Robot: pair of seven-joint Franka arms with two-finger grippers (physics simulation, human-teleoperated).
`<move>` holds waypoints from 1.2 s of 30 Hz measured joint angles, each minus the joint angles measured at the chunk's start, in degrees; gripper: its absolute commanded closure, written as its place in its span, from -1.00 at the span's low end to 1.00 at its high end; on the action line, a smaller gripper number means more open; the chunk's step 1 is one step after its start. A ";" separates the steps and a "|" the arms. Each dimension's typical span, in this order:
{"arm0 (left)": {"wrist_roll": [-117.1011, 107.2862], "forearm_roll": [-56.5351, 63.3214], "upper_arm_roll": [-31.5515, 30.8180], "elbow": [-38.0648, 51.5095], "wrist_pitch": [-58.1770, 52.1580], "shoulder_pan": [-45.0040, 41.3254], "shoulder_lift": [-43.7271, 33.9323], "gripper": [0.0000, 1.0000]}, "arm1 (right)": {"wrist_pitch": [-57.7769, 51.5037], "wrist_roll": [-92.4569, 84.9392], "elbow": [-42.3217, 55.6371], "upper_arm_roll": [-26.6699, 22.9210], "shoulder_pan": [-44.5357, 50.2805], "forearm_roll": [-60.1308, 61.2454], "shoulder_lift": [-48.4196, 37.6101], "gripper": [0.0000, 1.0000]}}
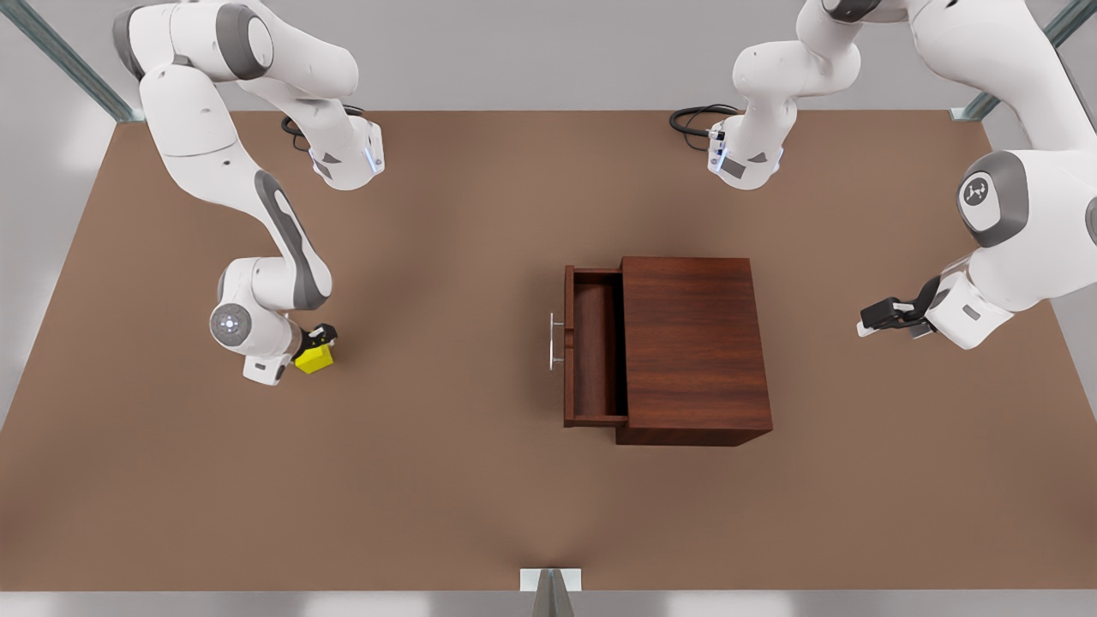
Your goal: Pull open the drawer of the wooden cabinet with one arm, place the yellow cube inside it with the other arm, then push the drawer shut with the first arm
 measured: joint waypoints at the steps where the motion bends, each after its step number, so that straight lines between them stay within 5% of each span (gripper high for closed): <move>1: 0.12 0.02 0.00 0.00 -0.02 0.00 0.00 -1.00 | 0.29 -0.09 -0.03 0.00 0.00 0.00 0.22 -1.00; 8: 0.81 0.11 0.00 0.00 -0.08 0.00 -0.05 -1.00 | 1.36 -0.73 -0.04 -0.02 -0.08 0.00 0.34 -0.85; 13: 1.16 0.12 0.00 0.00 -0.11 0.00 -0.08 -1.00 | 1.60 -1.27 0.03 -0.54 -0.05 0.05 0.19 -0.33; 23: 1.64 0.12 0.00 0.00 -0.22 0.00 -0.09 -1.00 | -1.27 -2.49 1.75 -0.18 1.90 0.88 -6.40 -0.21; 30: 1.86 0.14 0.00 0.00 -0.31 0.00 -0.09 -1.00 | -15.41 -0.48 19.30 3.58 7.30 4.37 -8.51 -0.21; 36: 1.93 0.20 -0.08 0.00 -0.34 -0.07 -0.01 -1.00 | -28.07 6.71 40.45 4.48 18.76 6.25 0.46 -0.21</move>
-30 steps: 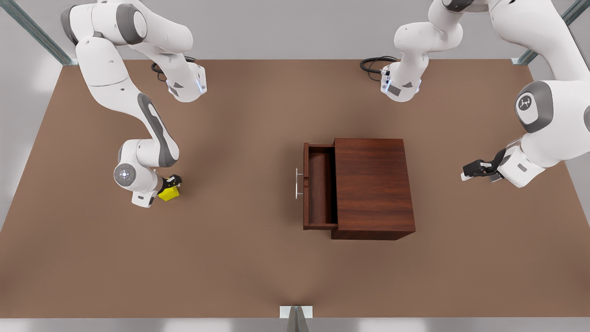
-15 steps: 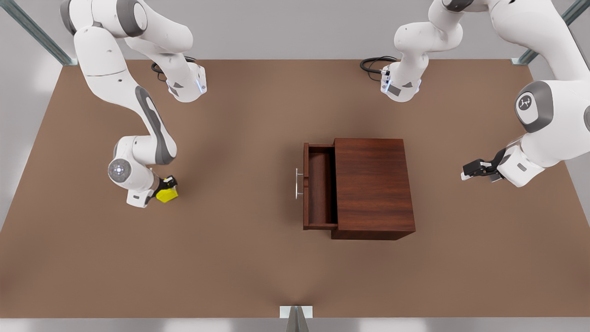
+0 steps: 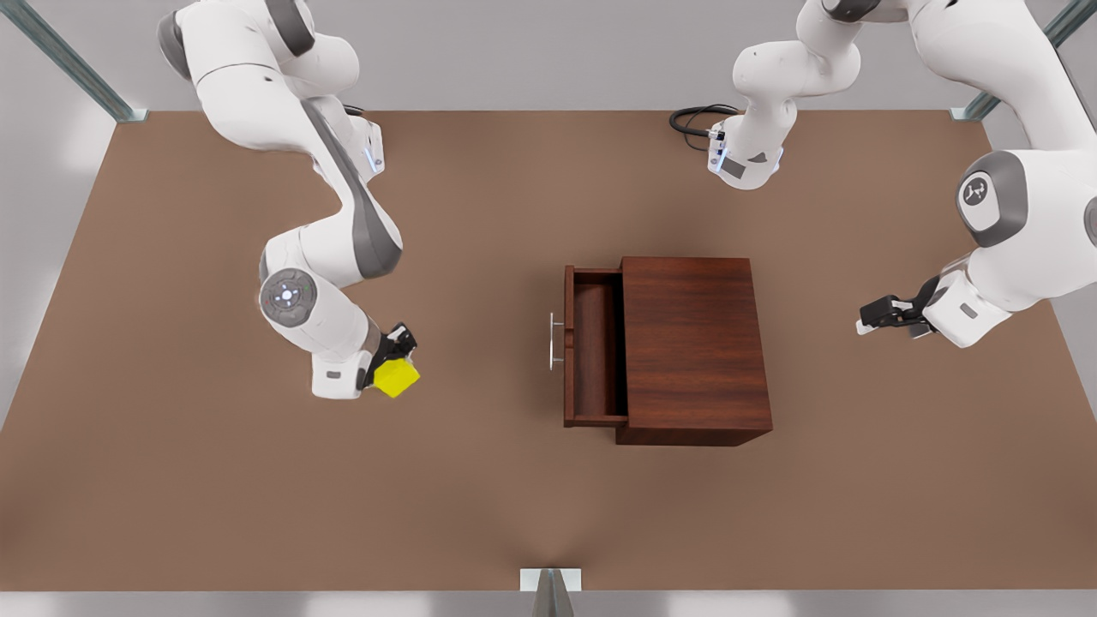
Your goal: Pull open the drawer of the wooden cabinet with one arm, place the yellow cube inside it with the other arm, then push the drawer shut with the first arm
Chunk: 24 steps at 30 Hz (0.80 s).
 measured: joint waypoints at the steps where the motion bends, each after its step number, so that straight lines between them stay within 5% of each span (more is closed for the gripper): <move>1: 0.00 0.01 -0.01 0.00 0.00 -0.02 0.01 -1.00 | -1.72 1.55 3.64 0.16 1.75 0.11 2.12 -0.21; 10: -0.01 0.17 -0.01 0.00 -0.02 0.05 0.01 -1.00 | -9.28 22.74 21.46 7.51 10.17 0.34 13.70 -0.21; 24: -0.08 0.20 0.07 -0.07 -0.03 0.08 0.09 -1.00 | -1.16 60.81 28.09 11.02 16.42 0.32 21.59 -0.21</move>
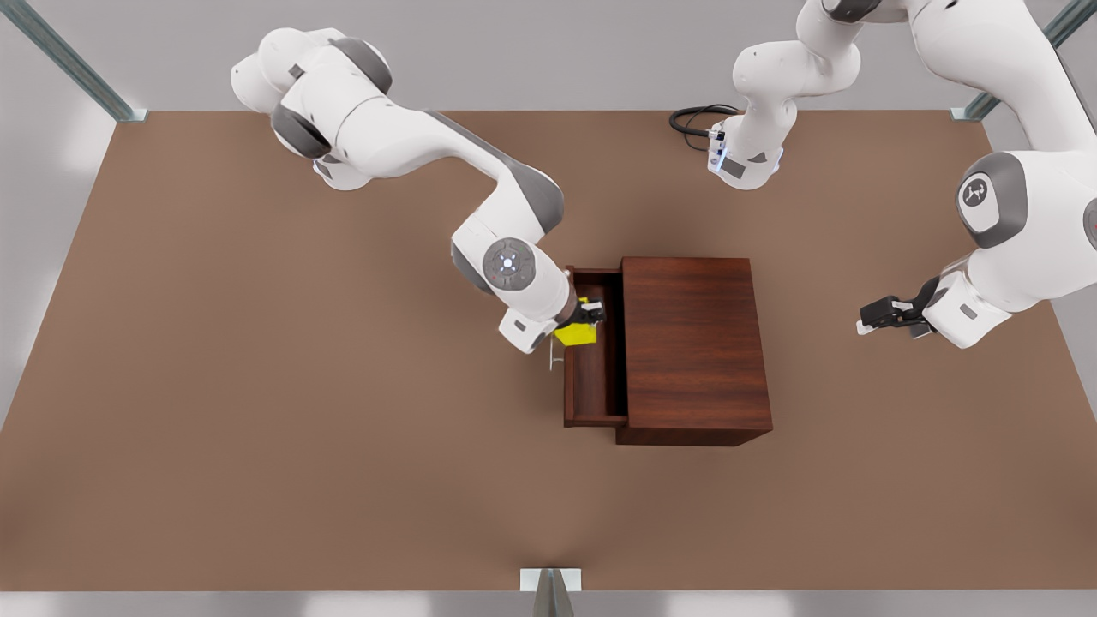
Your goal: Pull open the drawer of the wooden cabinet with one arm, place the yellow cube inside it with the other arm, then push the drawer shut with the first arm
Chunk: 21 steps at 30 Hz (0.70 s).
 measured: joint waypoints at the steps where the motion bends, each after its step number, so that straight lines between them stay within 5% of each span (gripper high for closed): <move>1: -0.01 0.01 0.00 -0.01 0.00 0.00 0.00 -1.00 | 0.77 2.17 0.14 -0.03 0.28 -0.01 0.44 -0.21; 13: -0.07 0.07 0.23 -0.10 0.00 -0.04 0.08 -1.00 | 8.38 21.51 1.16 -0.57 2.16 -0.10 3.02 -0.21; 14: -0.07 0.08 0.29 -0.10 0.01 -0.04 0.09 -1.00 | 8.71 22.65 1.17 -0.62 2.17 -0.11 3.04 -0.41; 15: -0.08 0.08 0.32 -0.10 0.02 -0.01 0.09 -1.00 | 8.90 23.75 1.17 -0.69 2.17 -0.19 3.06 -1.00; 21: -0.10 0.08 0.35 -0.07 0.06 -0.01 0.09 -1.00 | 9.36 28.95 1.16 -1.06 2.17 -0.54 3.06 -1.00</move>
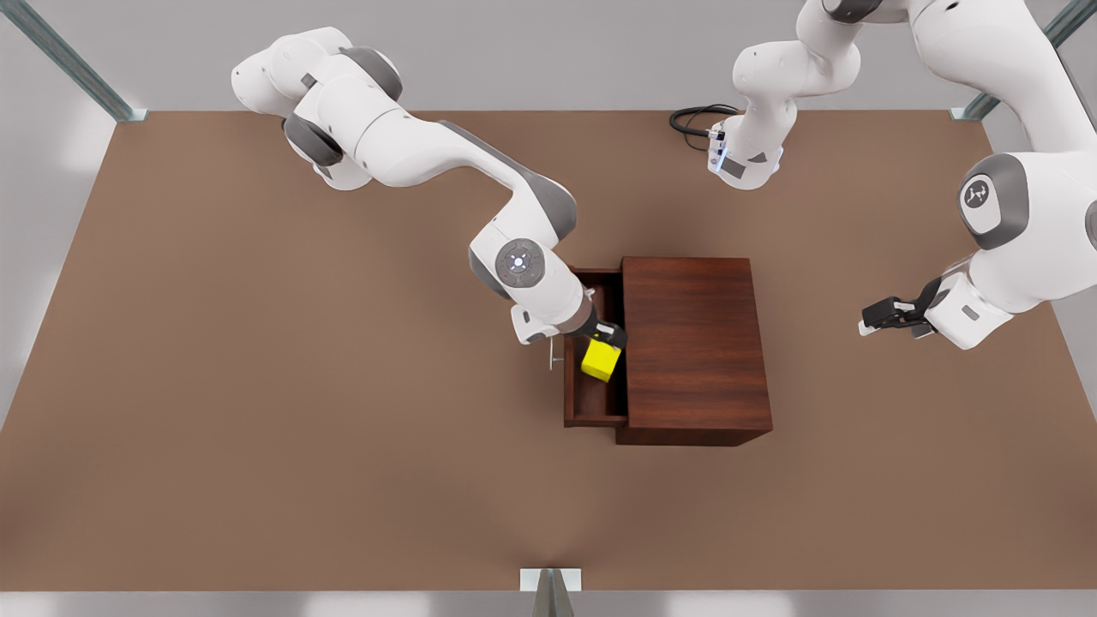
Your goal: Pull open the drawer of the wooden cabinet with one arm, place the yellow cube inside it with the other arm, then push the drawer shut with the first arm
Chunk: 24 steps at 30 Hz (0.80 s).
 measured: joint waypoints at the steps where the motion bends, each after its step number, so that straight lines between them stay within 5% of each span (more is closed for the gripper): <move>1: 0.01 0.03 0.00 0.08 0.01 0.00 0.00 -1.00 | -0.11 0.65 0.01 0.11 -0.20 -0.03 -0.13 -1.00; 3: 0.05 0.06 -0.05 0.46 0.01 -0.02 0.06 -1.00 | -2.28 1.03 0.00 0.46 -3.59 -0.08 -3.53 -1.00; 7: -1.35 -0.45 -0.79 6.31 -0.09 -2.79 2.50 -1.00 | -15.68 -7.10 -6.12 0.54 -26.08 -1.69 -19.19 -1.00; 10: -7.76 0.73 -0.85 24.61 -0.79 -22.34 15.71 -1.00 | -19.28 -15.84 -23.86 0.51 -37.44 -2.83 -29.34 -1.00; 13: -17.82 3.37 -1.31 32.11 -0.96 -46.05 23.02 -1.00 | -17.41 -24.64 -37.91 0.43 -42.88 -4.17 -35.68 -1.00; 15: -25.05 4.24 -2.20 35.26 -0.09 -53.82 25.82 -1.00 | -16.63 -30.60 -41.13 0.32 -44.46 -4.68 -37.84 -1.00; 24: -51.20 13.58 0.75 36.79 17.09 -56.22 42.00 -1.00 | -15.54 -50.59 -37.94 -0.36 -49.21 -5.26 -35.16 -1.00</move>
